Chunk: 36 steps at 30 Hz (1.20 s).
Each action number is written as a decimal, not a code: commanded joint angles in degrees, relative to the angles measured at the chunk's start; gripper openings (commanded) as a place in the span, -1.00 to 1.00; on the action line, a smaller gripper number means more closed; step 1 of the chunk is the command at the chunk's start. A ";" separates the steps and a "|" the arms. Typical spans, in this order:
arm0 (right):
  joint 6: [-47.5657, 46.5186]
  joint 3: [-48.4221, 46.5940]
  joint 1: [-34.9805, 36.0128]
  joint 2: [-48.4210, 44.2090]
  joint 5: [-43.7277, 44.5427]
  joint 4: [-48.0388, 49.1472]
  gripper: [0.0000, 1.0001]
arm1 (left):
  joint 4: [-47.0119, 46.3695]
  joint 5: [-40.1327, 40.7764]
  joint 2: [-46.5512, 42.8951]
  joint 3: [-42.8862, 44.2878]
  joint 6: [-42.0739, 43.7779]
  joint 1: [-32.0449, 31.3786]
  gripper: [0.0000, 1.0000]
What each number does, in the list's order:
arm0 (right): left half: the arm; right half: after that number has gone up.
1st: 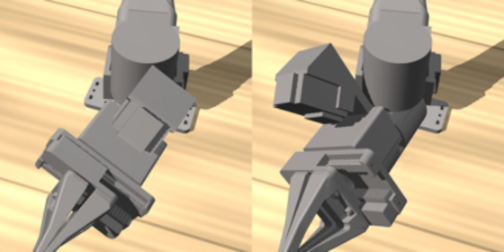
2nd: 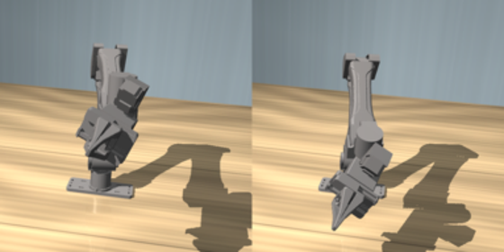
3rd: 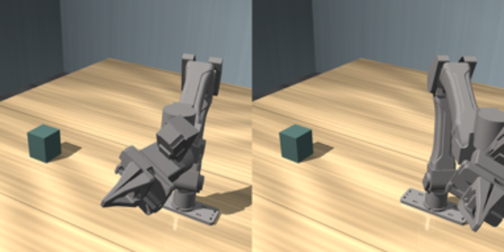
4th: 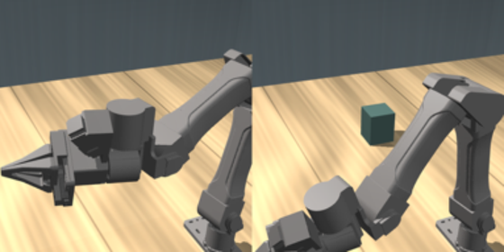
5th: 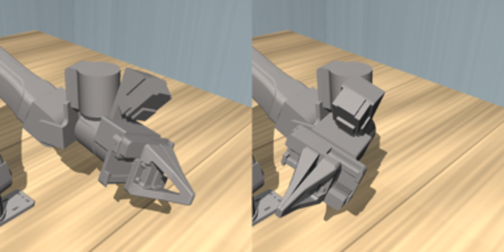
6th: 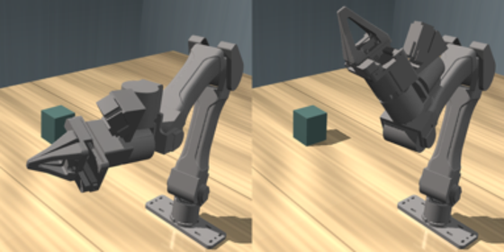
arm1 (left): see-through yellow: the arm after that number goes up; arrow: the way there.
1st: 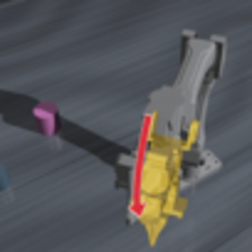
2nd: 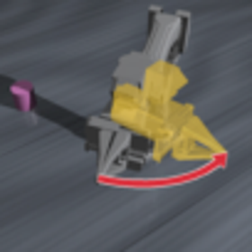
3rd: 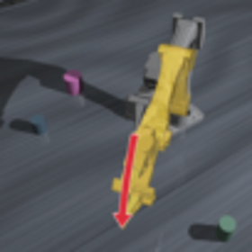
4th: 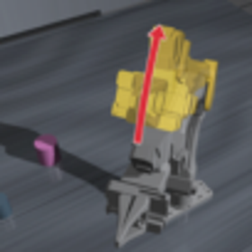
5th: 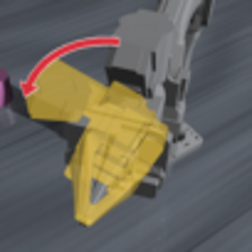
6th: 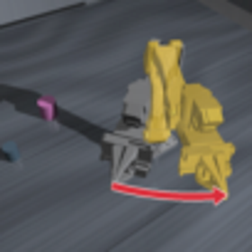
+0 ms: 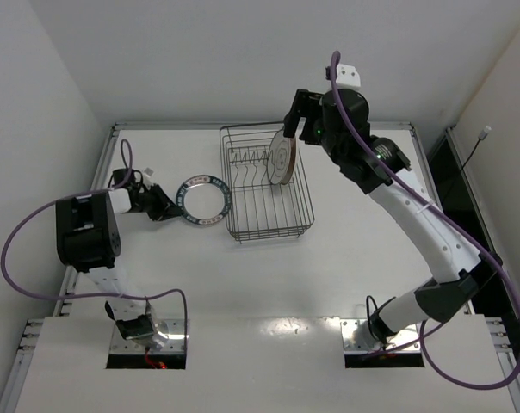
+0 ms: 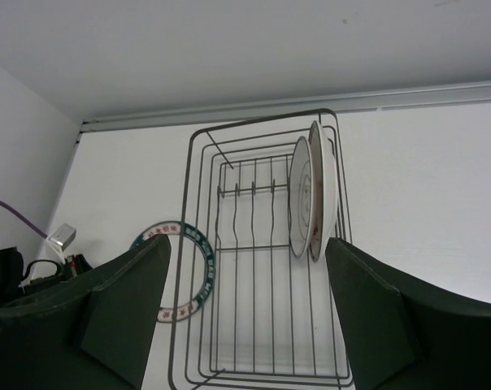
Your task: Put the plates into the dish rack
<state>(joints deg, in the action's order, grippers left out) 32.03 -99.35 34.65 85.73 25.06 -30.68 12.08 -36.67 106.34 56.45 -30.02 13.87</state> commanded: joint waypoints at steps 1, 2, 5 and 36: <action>1.98 0.91 -0.81 -1.53 -2.63 3.69 0.48 | -3.19 0.10 -9.56 -1.07 1.54 0.19 -0.91; 2.50 0.91 -0.82 -1.53 -3.60 3.69 0.48 | -3.20 0.89 -11.67 -1.77 1.54 0.19 -0.94; 4.43 2.93 -2.22 -1.01 -9.22 5.97 0.48 | -5.21 2.12 -20.98 -3.97 2.07 0.89 -1.00; 19.56 13.83 -9.78 23.16 -61.53 33.66 0.35 | -10.66 -2.25 -35.77 -6.52 0.23 6.79 -1.00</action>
<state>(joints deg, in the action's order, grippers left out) 51.48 -83.18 24.86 108.81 -34.15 -1.45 5.72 -35.07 72.38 49.52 -29.19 20.36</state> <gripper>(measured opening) 0.683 0.018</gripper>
